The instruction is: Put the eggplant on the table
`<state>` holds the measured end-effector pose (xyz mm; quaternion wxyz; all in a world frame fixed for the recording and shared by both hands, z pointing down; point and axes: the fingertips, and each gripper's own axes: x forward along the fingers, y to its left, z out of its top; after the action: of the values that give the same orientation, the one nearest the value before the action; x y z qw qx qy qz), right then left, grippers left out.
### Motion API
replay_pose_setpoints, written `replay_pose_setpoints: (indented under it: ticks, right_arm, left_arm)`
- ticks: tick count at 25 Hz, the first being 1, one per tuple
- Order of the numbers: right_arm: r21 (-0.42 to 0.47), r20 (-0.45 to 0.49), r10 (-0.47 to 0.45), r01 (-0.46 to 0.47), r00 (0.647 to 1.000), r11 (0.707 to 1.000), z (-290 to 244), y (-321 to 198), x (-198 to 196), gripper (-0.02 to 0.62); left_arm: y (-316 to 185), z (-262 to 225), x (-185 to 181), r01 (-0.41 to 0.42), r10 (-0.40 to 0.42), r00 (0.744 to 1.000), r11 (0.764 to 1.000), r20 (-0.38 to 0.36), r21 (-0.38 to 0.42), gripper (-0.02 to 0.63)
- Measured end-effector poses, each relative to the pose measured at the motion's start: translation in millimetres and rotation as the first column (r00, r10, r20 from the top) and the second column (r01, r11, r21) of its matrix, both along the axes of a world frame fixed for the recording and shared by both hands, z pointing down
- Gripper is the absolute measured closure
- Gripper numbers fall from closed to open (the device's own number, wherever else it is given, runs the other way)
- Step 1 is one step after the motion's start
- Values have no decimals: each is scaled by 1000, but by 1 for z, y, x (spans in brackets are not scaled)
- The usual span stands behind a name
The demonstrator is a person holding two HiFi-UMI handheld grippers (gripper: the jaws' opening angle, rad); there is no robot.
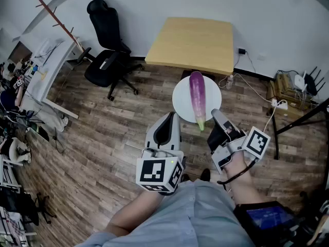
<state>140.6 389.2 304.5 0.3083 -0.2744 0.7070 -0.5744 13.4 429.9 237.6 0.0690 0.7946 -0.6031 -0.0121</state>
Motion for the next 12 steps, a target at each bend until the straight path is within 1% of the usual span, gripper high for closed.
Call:
replay_pose_setpoints:
  ticks: [12]
  right_arm:
    - [20, -17, -2, 3, 1000, 1000, 4, -4, 3, 588]
  left_arm:
    - [-6, 8, -1, 14, -14, 1000, 1000, -1, 3, 600]
